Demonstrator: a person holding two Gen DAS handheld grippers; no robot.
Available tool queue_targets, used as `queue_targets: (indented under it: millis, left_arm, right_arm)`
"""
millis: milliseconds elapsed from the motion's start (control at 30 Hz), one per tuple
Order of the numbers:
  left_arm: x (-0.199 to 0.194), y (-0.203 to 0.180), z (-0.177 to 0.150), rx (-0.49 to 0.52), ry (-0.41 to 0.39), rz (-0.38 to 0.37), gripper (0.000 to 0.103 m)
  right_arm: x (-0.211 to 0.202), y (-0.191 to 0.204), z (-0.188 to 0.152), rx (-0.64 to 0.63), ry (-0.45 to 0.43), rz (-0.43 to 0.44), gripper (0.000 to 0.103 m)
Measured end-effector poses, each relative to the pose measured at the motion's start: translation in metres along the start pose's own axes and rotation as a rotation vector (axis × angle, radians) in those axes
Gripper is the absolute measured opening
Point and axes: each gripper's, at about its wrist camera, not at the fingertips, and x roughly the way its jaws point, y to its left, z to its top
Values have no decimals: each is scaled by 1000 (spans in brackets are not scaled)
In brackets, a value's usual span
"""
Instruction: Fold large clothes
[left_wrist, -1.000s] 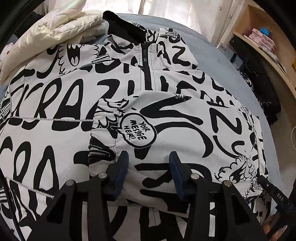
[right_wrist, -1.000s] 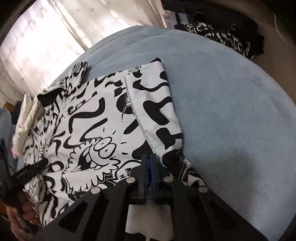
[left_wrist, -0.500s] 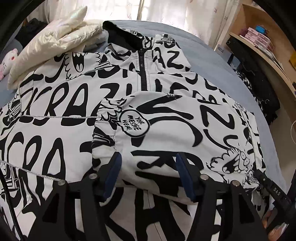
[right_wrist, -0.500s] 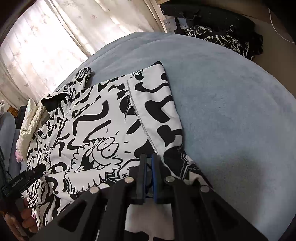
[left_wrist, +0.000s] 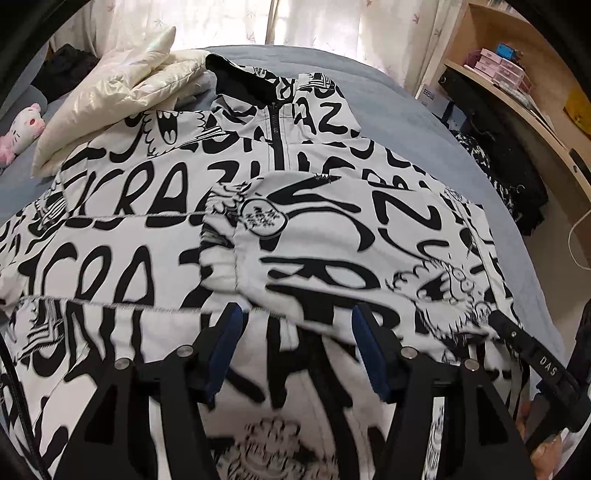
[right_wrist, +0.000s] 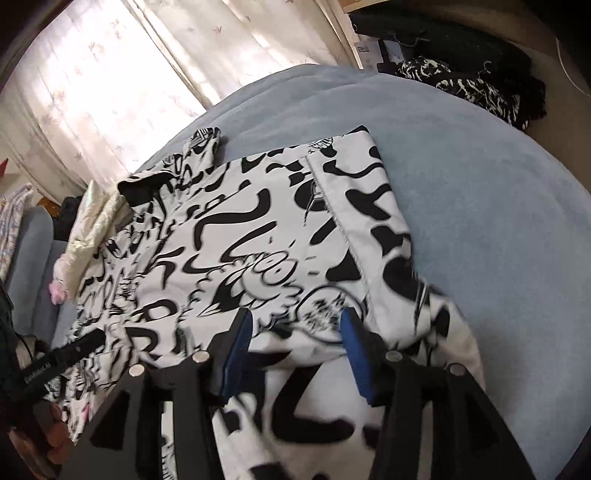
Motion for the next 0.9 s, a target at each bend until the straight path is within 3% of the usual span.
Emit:
queue_targets:
  millis: [167, 500, 900]
  left_arm:
    - [-23, 6, -17, 12, -8, -13, 60]
    - [-67, 20, -50, 49, -34, 43, 62]
    - [-126, 90, -69, -15, -112, 122, 71]
  right_arm:
    - [-16, 6, -17, 9, 13, 33, 50]
    - [-34, 37, -56, -44, 66, 50, 50]
    - [-60, 124, -66, -215, 46, 109, 50]
